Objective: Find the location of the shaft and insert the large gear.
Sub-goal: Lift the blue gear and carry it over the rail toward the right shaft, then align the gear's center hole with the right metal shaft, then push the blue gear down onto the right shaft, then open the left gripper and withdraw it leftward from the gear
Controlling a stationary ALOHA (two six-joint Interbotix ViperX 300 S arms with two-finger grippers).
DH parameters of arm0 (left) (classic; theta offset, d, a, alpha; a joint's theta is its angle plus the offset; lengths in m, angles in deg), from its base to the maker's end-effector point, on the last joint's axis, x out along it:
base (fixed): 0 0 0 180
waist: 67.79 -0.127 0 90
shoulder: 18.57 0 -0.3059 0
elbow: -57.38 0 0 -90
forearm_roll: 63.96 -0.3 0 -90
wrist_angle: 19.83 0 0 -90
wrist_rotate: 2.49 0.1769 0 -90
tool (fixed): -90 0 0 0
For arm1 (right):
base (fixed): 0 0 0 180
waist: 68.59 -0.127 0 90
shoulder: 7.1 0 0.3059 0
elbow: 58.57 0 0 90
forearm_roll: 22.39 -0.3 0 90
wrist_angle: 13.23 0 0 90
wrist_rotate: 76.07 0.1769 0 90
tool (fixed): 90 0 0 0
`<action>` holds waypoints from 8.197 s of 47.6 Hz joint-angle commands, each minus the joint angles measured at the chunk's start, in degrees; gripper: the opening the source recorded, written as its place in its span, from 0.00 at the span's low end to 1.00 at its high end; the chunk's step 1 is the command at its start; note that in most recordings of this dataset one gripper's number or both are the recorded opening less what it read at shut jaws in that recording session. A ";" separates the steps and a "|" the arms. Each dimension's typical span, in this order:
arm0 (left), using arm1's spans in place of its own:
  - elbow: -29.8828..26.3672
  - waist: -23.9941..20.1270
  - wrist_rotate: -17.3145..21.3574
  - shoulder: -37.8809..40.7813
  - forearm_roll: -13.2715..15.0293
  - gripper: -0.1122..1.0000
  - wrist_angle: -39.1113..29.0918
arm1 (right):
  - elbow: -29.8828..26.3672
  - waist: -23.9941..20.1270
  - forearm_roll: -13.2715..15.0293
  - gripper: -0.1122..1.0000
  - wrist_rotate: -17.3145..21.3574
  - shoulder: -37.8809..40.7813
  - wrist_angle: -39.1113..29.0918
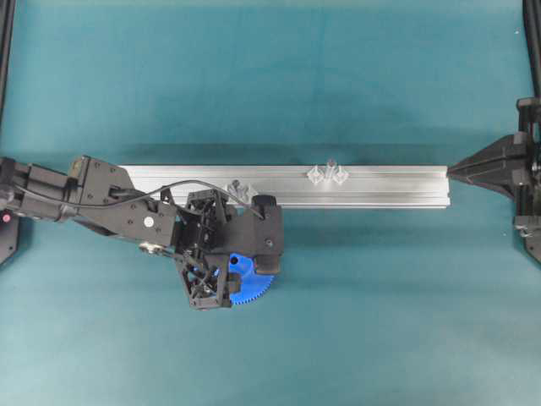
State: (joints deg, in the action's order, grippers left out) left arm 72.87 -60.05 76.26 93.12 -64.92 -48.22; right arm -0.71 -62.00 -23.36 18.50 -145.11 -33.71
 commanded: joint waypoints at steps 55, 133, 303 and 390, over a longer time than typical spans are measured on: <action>-17.93 -8.26 19.86 -2.11 -0.53 0.75 3.43 | 0.44 0.18 0.09 0.13 0.44 -3.96 0.26; -25.93 -16.26 31.73 7.47 -0.53 0.75 4.57 | 0.44 0.18 0.26 0.13 0.53 -7.12 -3.16; -39.02 -16.35 26.10 12.30 -0.53 0.83 -22.06 | 0.70 0.18 0.26 0.13 0.44 -7.21 -3.16; -43.59 -13.62 20.30 10.55 -0.26 0.85 -21.80 | 1.32 0.18 0.26 0.13 0.53 -7.82 -3.16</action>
State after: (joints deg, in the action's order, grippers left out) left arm 30.16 -73.94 96.83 107.27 -65.10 -70.46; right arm 1.13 -62.00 -23.18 18.50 -153.28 -37.13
